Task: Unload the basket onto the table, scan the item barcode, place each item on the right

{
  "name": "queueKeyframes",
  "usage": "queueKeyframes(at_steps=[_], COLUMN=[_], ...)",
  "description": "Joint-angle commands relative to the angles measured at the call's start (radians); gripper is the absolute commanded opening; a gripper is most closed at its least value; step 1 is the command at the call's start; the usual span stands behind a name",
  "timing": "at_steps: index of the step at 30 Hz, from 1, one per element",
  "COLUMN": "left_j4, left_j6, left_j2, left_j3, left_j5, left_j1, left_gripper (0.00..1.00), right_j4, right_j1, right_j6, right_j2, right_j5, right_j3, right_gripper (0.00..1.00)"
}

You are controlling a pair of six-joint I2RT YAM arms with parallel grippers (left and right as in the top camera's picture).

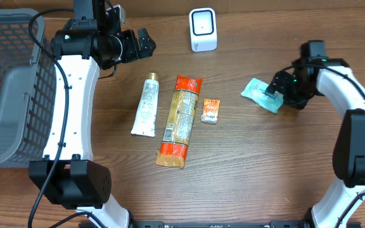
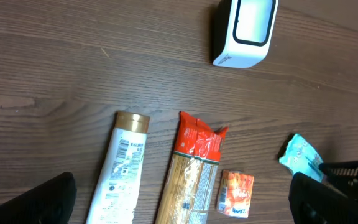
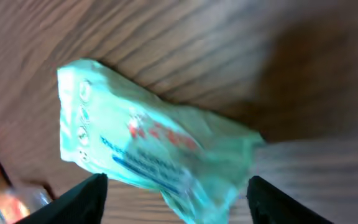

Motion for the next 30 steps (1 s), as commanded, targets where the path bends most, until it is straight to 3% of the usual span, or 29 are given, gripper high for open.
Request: queueKeyframes(at_steps=[1, 4, 6, 10, 16, 23, 25, 27, 28, 29, 30], left_j4=[0.001, 0.001, 0.001, 0.001, 0.001, 0.001, 0.001, 0.001, 0.001, 0.001, 0.001], left_j6=[0.02, 0.02, 0.02, 0.02, 0.02, 0.02, 0.02, 0.02, 0.02, 0.02, 0.02], left_j2=[0.001, 0.001, 0.001, 0.001, 0.001, 0.001, 0.001, 0.001, 0.001, 0.001, 0.001], left_j3=[0.0, 0.0, 0.0, 0.0, 0.0, 0.0, 0.0, 0.0, 0.0, 0.0, 0.0], left_j5=[-0.006, -0.006, -0.006, -0.006, -0.006, -0.006, -0.006, -0.006, -0.006, -0.006, -0.006], left_j1=[-0.002, -0.002, -0.002, -0.002, -0.002, -0.002, -0.002, -0.002, -0.002, -0.002, -0.002], left_gripper=[1.0, 1.0, 1.0, 1.0, 1.0, 1.0, 1.0, 1.0, 1.0, 1.0, 1.0], right_j4=[0.004, -0.003, 0.008, 0.024, 0.027, 0.054, 0.113, 0.187, 0.219, 0.261, 0.28], right_j1=[-0.015, -0.016, -0.016, -0.032, -0.05, -0.04, -0.034, -0.027, -0.026, -0.026, -0.026], right_j6=[-0.387, -0.51, -0.501, -0.314, -0.073, 0.048, 0.091, 0.134, 0.148, 0.161, 0.16], right_j2=[-0.022, 0.005, 0.032, 0.088, 0.106, 0.106, 0.106, 0.106, 0.106, 0.106, 0.106], right_j5=[-0.063, -0.079, -0.08, -0.08, -0.079, -0.079, -0.076, -0.072, -0.072, -0.073, -0.072], right_j3=[0.022, 0.021, 0.021, 0.021, 0.016, -0.002, -0.047, -0.108, -0.135, -0.175, -0.191], right_gripper=[0.76, 0.75, 0.72, 0.68, 0.68, 0.67, 0.62, 0.49, 0.43, 0.28, 0.2])
